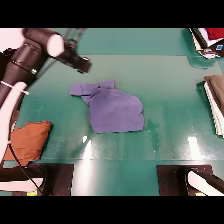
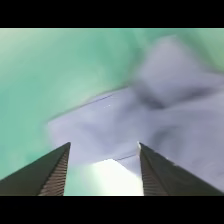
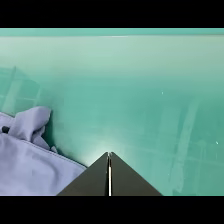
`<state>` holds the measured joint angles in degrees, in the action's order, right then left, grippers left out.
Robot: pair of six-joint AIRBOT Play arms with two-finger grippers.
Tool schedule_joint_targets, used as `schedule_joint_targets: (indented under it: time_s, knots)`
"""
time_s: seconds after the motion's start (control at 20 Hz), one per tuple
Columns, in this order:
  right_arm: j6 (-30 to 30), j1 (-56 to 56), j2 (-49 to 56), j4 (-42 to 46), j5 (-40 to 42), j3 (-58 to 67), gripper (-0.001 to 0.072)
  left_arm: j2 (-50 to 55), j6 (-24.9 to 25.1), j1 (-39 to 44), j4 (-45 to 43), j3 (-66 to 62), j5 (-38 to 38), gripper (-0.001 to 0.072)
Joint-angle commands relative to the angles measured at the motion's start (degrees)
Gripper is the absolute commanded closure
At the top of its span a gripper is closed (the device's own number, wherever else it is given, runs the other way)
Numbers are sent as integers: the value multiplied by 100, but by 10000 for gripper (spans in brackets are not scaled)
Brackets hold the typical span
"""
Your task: Fold the shirts.
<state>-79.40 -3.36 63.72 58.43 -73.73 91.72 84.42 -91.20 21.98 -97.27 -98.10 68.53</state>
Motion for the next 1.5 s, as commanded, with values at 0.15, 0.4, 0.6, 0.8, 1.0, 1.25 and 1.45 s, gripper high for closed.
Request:
schedule_joint_targets:
  time_s: [0.15, 0.4, 0.6, 0.8, 1.0, 1.25, 1.45]
  knots:
    - [-2, 2, 0, -7, -2, -35, 696, 37, -120, -2378, 2597, 1847, -922, 224]
    - [-7, 4, 0, -44, -26, -37, 695, 636, 914, -3036, 4487, 2673, -1316, 135]
    - [-9, 4, 0, -39, -157, -37, 696, 1047, 1231, -2903, 4992, 2673, -1523, 135]
    - [-9, 2, 2, 20, -157, -42, 696, 1115, 1215, -2586, 4972, 2608, -1853, 228]
    - [-9, 7, 275, 15, -579, -42, 696, 1040, 1257, -2616, 4933, 1950, -1344, 687]
    - [-9, 595, 1403, -17, -1134, -153, 466, 592, 1580, -2618, 4839, 765, -846, 687]
    - [195, 1558, 2354, -44, -577, -981, 261, 330, 1668, -2618, 4828, 503, -697, 687]
